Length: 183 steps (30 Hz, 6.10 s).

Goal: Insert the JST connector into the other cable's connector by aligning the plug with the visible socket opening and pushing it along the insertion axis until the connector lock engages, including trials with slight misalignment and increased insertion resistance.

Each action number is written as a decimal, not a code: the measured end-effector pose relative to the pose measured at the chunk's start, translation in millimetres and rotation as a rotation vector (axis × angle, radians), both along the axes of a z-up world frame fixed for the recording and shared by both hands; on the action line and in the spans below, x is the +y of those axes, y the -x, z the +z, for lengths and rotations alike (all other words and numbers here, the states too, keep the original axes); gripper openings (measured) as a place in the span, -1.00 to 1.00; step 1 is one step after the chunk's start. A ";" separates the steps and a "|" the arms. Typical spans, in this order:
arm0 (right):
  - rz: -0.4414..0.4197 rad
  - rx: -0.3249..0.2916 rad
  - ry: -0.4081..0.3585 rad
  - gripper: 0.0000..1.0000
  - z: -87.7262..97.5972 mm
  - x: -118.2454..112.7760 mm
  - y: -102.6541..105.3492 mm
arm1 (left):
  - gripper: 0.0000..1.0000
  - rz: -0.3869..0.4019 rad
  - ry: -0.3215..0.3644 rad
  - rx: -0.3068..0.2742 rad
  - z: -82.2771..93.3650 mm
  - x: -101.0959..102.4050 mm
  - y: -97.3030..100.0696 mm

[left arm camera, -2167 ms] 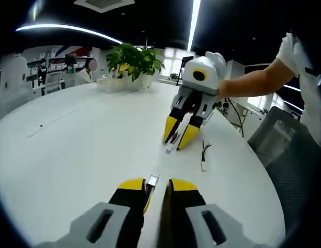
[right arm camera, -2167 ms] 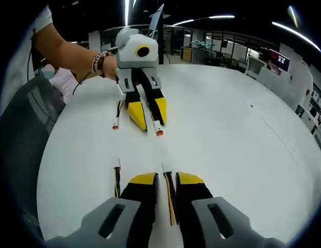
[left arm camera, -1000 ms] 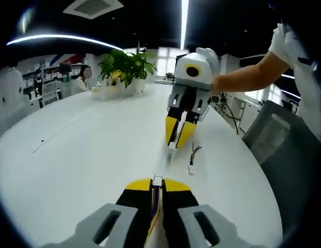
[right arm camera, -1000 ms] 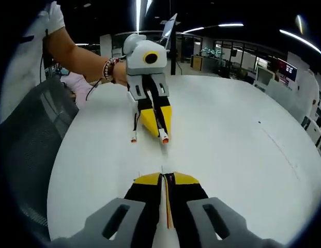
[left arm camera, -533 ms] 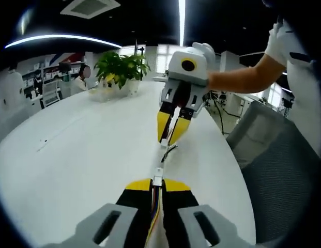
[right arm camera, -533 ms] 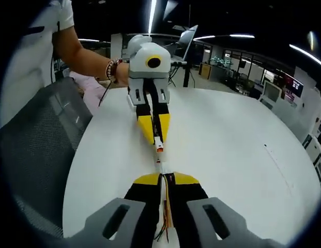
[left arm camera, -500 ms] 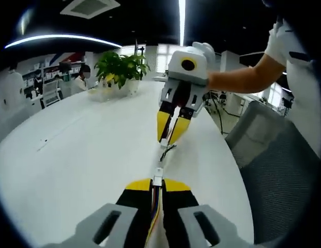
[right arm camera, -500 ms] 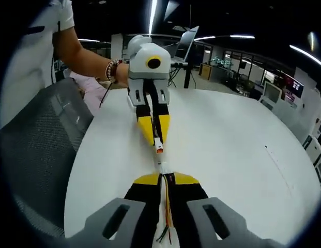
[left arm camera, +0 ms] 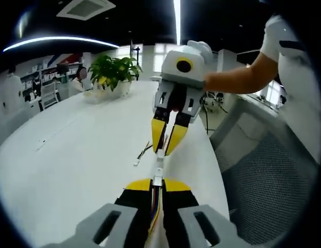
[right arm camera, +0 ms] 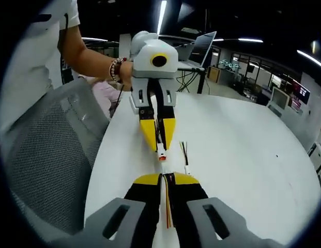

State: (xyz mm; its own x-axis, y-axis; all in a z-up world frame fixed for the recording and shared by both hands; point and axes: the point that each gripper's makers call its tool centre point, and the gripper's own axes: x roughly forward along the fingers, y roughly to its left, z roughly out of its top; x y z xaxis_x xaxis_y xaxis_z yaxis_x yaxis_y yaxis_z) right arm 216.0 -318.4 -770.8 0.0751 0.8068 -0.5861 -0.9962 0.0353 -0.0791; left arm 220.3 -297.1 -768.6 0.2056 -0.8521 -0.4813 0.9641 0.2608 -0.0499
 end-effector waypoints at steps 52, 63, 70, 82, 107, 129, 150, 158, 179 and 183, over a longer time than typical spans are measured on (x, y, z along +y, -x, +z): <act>0.002 0.037 0.033 -0.92 -17.0 -0.1 31.3 | -1.00 -0.009 0.075 0.036 -6.3 -7.9 29.2; -0.004 0.074 -0.041 -0.92 -7.9 0.9 36.3 | -1.00 -0.024 0.105 0.031 -1.8 -5.9 34.4; -0.015 0.108 -0.137 -0.93 10.5 1.6 40.6 | -1.00 -0.029 0.206 0.049 14.9 -2.1 38.2; 0.000 0.096 -0.194 -0.93 31.0 7.7 44.3 | -1.00 -0.053 0.284 0.030 33.0 -7.1 43.9; -0.018 0.104 -0.215 -0.93 33.3 4.2 34.7 | -1.00 -0.074 0.297 0.030 36.0 -12.0 36.0; -0.093 0.080 -0.244 -0.92 37.0 -2.7 -26.3 | -1.00 -0.077 0.282 0.012 39.5 -19.6 -26.6; -0.173 0.096 -0.181 -0.91 -13.5 -10.8 -106.5 | -0.99 -0.008 0.187 0.044 -13.5 -25.6 -103.4; -0.198 0.103 -0.132 -0.91 -47.5 -8.3 -130.5 | -0.97 0.043 0.116 0.055 -46.4 -22.4 -121.7; -0.208 0.112 -0.055 -0.70 -72.7 -11.5 -119.6 | -0.93 0.060 0.025 0.085 -73.3 -23.8 -118.3; -0.230 0.098 -0.073 -0.72 -59.2 -18.5 -120.5 | -0.83 0.081 0.027 0.082 -65.8 -17.5 -118.7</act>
State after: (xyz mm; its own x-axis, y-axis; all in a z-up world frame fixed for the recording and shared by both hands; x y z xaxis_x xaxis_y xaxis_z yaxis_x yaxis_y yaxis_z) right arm 336.5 -336.9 -830.0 0.2071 0.8153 -0.5407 -0.9643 0.2635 0.0280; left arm 339.0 -314.6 -834.5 0.2353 -0.8471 -0.4765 0.9324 0.3351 -0.1354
